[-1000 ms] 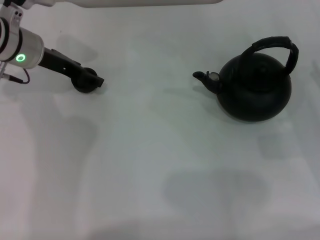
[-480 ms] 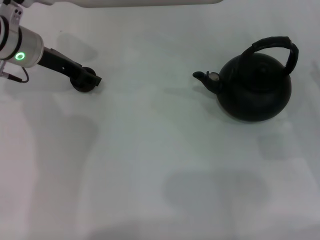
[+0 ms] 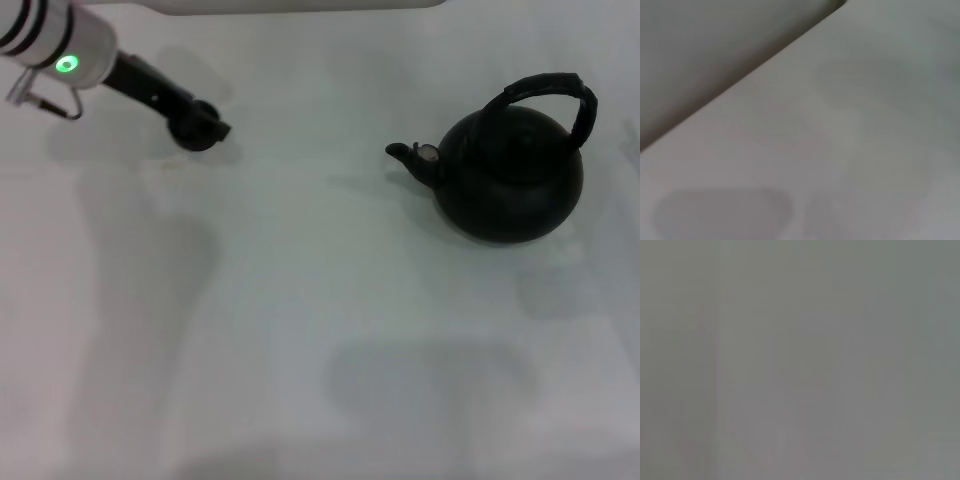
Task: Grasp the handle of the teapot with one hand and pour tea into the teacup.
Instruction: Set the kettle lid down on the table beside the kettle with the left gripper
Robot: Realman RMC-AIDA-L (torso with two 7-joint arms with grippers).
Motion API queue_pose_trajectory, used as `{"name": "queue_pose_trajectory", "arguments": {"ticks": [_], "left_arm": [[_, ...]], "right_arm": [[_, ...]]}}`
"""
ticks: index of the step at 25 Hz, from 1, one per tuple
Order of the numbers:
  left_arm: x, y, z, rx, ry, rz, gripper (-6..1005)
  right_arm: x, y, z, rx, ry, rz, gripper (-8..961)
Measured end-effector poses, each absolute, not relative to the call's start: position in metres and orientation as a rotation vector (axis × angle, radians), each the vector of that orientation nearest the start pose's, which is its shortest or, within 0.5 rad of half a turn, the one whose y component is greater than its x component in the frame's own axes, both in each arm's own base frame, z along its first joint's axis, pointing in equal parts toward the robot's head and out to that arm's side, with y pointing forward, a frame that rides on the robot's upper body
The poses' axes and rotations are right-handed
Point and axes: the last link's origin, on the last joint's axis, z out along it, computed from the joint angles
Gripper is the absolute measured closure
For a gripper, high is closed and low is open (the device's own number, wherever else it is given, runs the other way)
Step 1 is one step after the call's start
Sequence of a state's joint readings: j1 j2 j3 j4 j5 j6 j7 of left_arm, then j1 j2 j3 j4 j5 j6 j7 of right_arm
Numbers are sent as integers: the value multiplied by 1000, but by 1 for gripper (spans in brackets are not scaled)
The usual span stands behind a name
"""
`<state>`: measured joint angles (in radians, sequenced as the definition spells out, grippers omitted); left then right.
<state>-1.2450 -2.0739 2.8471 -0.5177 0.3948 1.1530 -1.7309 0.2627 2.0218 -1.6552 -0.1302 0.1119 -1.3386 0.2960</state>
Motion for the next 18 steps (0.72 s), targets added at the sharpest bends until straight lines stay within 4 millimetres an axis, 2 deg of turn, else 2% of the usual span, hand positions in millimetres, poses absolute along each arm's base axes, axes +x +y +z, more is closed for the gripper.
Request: {"name": "queue_pose_trajectory", "arguments": {"ticks": [2, 6, 10, 18], "left_arm": [[-205, 444, -16, -2633, -794, 280, 308], [-180, 442, -37, -2738, -707, 292, 306], [-163, 438, -54, -2819, -639, 310, 307], [-148, 419, -84, -2957, -524, 388, 307]], "right_arm": [[372, 277, 33, -1566, 486, 713, 150], [371, 279, 33, -1567, 483, 717, 152], [371, 279, 33, -1568, 481, 718, 153], [370, 281, 33, -1569, 480, 720, 156]]}}
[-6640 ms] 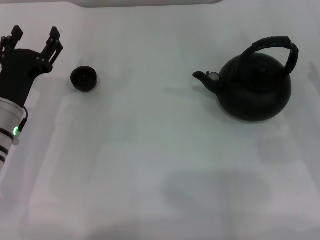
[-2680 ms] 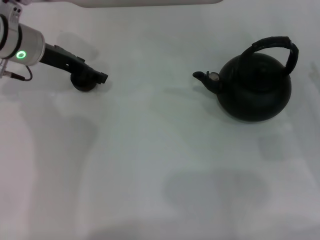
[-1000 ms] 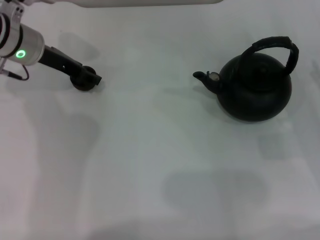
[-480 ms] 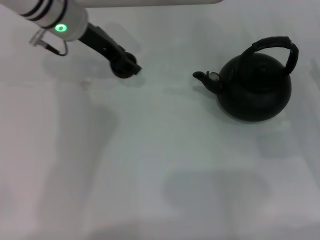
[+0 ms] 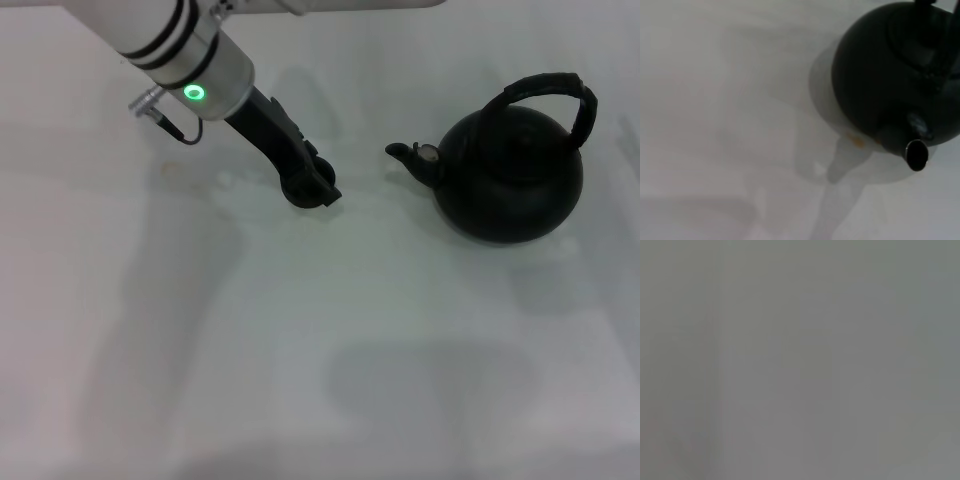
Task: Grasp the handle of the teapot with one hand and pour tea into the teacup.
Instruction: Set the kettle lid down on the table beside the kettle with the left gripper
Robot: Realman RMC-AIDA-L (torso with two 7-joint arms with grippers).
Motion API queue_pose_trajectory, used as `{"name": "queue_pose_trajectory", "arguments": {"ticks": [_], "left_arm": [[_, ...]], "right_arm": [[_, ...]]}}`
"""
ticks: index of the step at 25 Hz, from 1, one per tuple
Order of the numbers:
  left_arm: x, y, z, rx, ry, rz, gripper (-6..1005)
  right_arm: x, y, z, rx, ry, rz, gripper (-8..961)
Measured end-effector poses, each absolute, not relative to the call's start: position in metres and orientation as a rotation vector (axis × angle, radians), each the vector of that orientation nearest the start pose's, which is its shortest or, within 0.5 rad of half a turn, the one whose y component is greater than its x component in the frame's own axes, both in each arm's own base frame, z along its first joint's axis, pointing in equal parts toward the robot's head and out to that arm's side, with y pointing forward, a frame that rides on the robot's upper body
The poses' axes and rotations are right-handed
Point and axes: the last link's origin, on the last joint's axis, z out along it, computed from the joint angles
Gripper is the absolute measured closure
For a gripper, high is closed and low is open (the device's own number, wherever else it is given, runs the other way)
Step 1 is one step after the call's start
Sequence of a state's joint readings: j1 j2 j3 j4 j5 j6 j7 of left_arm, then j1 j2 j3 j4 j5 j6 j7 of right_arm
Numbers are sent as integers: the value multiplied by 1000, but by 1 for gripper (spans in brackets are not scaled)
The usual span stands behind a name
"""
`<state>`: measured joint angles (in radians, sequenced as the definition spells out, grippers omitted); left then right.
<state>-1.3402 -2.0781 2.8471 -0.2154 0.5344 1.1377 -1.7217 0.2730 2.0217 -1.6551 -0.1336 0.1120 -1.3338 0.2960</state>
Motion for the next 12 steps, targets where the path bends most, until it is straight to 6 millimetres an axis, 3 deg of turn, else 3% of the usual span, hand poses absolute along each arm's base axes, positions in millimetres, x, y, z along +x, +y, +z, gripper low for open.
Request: {"name": "queue_pose_trajectory", "arguments": {"ticks": [12], "left_arm": [[-152, 411, -104, -2974, -423, 460, 307]], "right_arm": [[368, 283, 33, -1569, 474, 727, 161]]}}
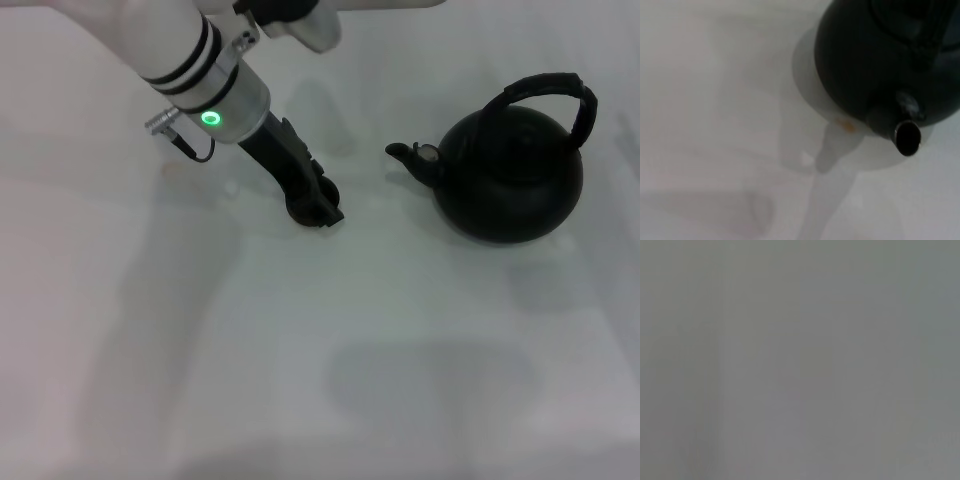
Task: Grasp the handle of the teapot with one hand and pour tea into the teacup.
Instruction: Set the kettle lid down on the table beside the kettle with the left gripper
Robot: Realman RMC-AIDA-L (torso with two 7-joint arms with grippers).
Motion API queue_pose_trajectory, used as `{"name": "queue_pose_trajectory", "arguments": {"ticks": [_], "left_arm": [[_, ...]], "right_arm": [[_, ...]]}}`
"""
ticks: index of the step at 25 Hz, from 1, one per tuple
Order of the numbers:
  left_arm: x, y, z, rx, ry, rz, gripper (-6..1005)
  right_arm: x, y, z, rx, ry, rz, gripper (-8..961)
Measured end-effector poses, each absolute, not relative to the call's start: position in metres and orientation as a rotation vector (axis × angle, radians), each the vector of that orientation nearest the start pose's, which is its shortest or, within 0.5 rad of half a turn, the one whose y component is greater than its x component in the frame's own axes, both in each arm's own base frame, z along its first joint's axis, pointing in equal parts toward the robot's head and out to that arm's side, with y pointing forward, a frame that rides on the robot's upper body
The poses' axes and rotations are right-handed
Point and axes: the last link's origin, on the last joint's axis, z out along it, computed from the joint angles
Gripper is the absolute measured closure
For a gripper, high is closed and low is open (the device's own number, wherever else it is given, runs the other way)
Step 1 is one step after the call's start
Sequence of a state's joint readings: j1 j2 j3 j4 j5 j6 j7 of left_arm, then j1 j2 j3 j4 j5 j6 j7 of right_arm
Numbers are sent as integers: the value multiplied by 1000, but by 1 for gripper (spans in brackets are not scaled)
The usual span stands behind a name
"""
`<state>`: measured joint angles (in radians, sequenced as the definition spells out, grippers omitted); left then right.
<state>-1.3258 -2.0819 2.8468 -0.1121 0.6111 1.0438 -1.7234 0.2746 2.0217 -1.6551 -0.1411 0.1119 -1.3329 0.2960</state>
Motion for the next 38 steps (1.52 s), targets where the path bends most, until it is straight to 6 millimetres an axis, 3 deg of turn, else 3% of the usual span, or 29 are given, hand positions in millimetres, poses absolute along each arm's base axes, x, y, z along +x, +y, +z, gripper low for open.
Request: {"name": "queue_pose_trajectory", "arguments": {"ticks": [14, 38], "left_arm": [[-156, 409, -108, -2959, -428, 492, 306], [-142, 419, -103, -2941, -394, 464, 213]], "right_arm": [[368, 283, 33, -1569, 475, 726, 166], [370, 282, 36, -1545, 483, 725, 175]]}}
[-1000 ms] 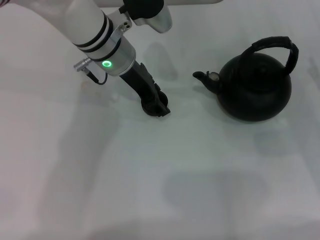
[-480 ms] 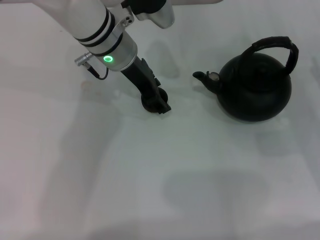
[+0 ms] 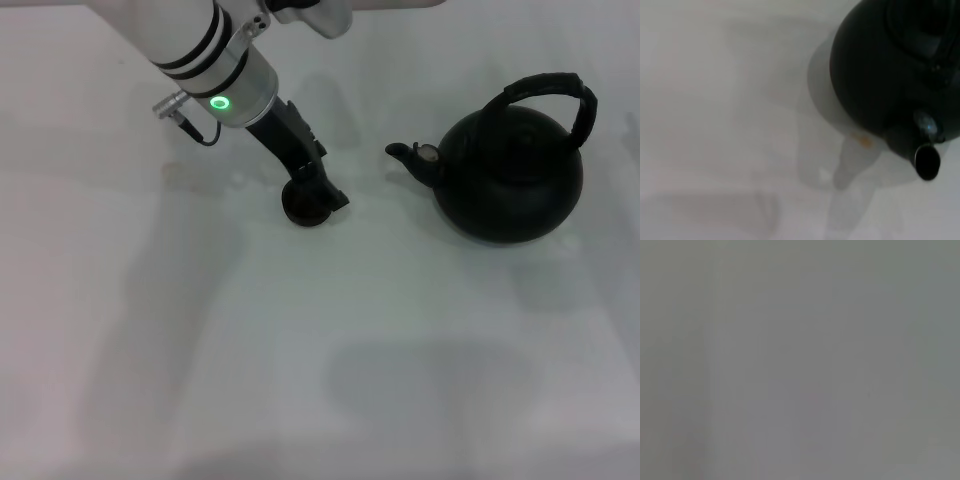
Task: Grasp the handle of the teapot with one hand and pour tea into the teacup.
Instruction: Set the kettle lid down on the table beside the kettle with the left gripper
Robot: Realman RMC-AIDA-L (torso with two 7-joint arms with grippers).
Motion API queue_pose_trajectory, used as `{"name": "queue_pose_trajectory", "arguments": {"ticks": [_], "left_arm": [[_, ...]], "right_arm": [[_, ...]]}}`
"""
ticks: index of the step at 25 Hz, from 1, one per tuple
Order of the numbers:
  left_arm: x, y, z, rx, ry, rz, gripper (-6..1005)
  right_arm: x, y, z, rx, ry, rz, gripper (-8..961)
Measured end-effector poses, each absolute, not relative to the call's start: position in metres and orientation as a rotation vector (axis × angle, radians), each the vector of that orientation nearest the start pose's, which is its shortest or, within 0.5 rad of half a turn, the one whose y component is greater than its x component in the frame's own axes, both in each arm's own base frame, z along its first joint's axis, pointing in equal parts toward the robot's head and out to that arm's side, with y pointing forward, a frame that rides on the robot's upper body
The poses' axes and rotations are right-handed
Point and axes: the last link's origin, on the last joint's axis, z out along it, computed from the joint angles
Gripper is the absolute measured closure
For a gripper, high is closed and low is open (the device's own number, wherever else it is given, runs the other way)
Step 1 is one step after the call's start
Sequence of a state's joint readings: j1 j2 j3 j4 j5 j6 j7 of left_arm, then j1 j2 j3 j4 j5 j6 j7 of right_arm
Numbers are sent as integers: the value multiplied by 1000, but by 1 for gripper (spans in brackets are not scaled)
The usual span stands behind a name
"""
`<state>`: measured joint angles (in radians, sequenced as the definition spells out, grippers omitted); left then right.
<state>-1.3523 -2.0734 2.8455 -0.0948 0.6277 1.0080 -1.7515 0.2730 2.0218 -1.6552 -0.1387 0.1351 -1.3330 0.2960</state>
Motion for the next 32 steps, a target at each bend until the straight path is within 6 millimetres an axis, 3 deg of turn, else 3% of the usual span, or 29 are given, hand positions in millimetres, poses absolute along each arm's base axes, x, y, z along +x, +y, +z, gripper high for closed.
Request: {"name": "queue_pose_trajectory", "arguments": {"ticks": [5, 9, 21, 27, 29, 32], "left_arm": [[-134, 422, -103, -2951, -422, 306, 212], [-133, 426, -94, -2942, -458, 56, 212], [-161, 406, -65, -2942, -493, -429, 212], [-183, 404, -45, -2760, -540, -673, 213], [-201, 399, -33, -2617, -524, -820, 213], [-218, 392, -22, -2487, -531, -906, 212]], "right_arm": [[371, 282, 36, -1545, 485, 721, 177], [372, 281, 37, -1544, 486, 718, 178], [373, 283, 42, -1515, 482, 722, 183], [371, 284, 43, -1514, 476, 735, 185], [369, 283, 44, -1510, 473, 760, 186], [365, 281, 46, -1499, 473, 817, 187]]}}
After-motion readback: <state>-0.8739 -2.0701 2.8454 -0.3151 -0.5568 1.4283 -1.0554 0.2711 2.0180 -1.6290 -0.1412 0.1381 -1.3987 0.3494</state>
